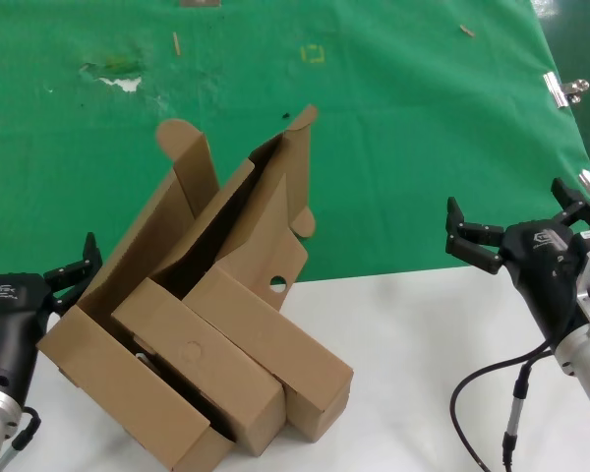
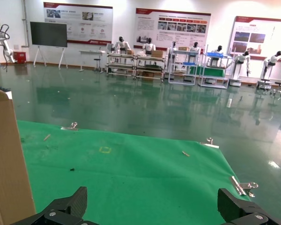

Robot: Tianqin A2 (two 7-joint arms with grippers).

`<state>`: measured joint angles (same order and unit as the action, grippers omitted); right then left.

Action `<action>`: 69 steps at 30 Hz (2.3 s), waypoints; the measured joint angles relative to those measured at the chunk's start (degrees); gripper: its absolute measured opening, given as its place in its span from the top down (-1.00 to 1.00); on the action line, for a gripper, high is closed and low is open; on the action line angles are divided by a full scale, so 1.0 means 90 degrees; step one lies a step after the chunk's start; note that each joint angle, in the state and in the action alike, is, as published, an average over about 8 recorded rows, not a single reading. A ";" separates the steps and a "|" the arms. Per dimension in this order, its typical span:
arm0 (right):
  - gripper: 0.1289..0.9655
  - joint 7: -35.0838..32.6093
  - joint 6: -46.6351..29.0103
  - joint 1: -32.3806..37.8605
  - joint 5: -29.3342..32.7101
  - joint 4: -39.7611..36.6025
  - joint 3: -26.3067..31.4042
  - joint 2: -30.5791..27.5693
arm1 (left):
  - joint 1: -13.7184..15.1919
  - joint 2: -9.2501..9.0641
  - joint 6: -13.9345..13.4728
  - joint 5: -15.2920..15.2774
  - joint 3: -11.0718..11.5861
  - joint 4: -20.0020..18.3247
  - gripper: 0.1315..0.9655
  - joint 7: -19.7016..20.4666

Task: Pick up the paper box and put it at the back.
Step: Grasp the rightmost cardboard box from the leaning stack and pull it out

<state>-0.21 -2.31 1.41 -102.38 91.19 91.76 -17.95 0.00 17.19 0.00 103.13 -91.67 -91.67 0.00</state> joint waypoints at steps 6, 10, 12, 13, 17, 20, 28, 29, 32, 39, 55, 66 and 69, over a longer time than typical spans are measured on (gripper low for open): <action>-1.00 0.0000 0.0000 0.0000 0.0000 0.0000 0.0000 0.0000 | 0.0000 0.0000 0.0000 0.0000 0.0000 0.0000 -1.00 0.0000; -1.00 0.0000 0.0000 0.0000 0.0000 0.0000 0.0000 0.0000 | 0.0000 0.0000 0.0000 0.0000 0.0000 0.0000 -1.00 0.0000; -1.00 0.0000 0.0000 0.0000 0.0000 0.0000 0.0000 0.0000 | 0.0000 0.0000 0.0000 0.0000 0.0000 0.0000 -1.00 0.0000; -1.00 0.0000 0.0000 0.0000 0.0000 0.0000 0.0000 0.0000 | 0.0000 0.0000 0.0000 0.0000 0.0000 0.0000 -1.00 0.0000; -1.00 0.0000 0.0000 0.0000 0.0000 0.0000 0.0000 0.0000 | 0.0000 0.0000 0.0000 0.0000 0.0000 0.0000 -1.00 0.0000; -1.00 0.0000 0.0000 0.0000 0.0000 0.0000 0.0000 0.0000 | 0.0000 0.0000 0.0000 0.0000 0.0000 0.0000 -1.00 0.0000; -1.00 -0.0046 -0.0063 -0.0027 -0.0023 0.0022 -0.0040 0.0030 | 0.0000 0.0000 0.0000 0.0000 0.0000 0.0000 -0.99 0.0000; -1.00 -0.0129 -0.0166 -0.0060 -0.0060 0.0055 -0.0105 0.0068 | 0.0000 0.0000 0.0000 0.0000 0.0000 0.0000 -0.99 0.0000; -1.00 -0.0523 -0.0637 -0.0215 -0.0240 0.0192 -0.0417 0.0209 | 0.0000 0.0000 0.0000 0.0000 0.0000 0.0000 -0.99 0.0000; -1.00 -0.1744 -0.2156 -0.0668 -0.0785 0.0269 -0.1273 0.0167 | 0.0000 0.0000 0.0000 0.0000 0.0000 0.0000 -0.89 0.0000; -1.00 -0.3340 -0.4588 -0.1223 -0.0589 -0.0089 -0.0878 -0.1778 | 0.0000 0.0000 0.0000 0.0000 0.0000 0.0000 -0.35 0.0001; -0.99 -0.3412 -0.5105 -0.0610 -0.0244 -0.0274 0.0325 -0.1956 | 0.0000 0.0000 0.0000 -0.0002 0.0000 0.0000 0.25 0.0004; -0.96 -0.3366 -0.5165 -0.0449 -0.0213 -0.0340 0.0541 -0.1932 | 0.0000 0.0000 0.0000 -0.0003 0.0000 0.0000 0.44 0.0004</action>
<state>-30.51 -48.79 -2.63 -104.29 88.12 96.62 -35.34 0.00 17.19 0.00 103.11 -91.68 -91.67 0.03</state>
